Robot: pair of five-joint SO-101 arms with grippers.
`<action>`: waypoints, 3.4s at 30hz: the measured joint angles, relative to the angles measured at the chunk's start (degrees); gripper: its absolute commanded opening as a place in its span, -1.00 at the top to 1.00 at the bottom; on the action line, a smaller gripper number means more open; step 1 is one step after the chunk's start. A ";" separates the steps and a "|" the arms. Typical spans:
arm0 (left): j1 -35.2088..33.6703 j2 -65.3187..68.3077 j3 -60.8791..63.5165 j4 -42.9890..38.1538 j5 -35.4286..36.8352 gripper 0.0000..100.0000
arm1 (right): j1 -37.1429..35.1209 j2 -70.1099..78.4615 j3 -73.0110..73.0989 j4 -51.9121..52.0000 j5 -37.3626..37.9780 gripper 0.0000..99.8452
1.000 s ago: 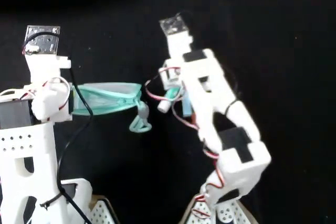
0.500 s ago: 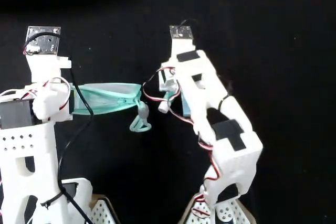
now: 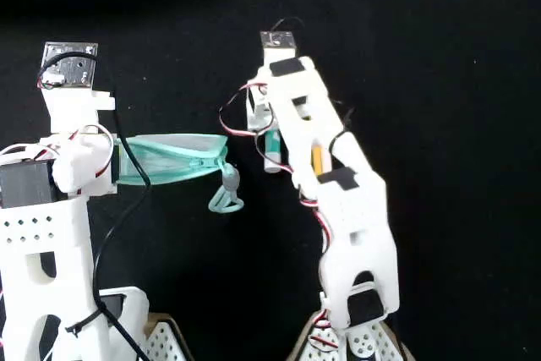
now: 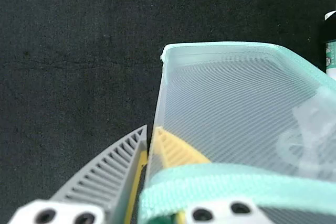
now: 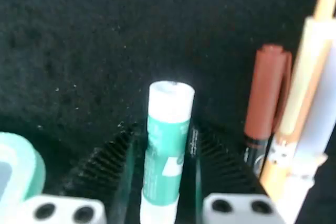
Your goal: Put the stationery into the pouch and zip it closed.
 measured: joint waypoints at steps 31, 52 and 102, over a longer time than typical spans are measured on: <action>0.00 0.00 0.00 0.00 0.00 0.94 | 32.35 -56.79 56.44 -13.19 32.44 0.98; 0.00 0.00 0.00 0.00 0.00 0.94 | 38.77 -29.10 39.82 -4.84 42.37 0.69; 0.00 -0.18 1.58 -0.70 0.00 0.94 | -10.90 -118.07 62.42 -19.78 23.03 0.97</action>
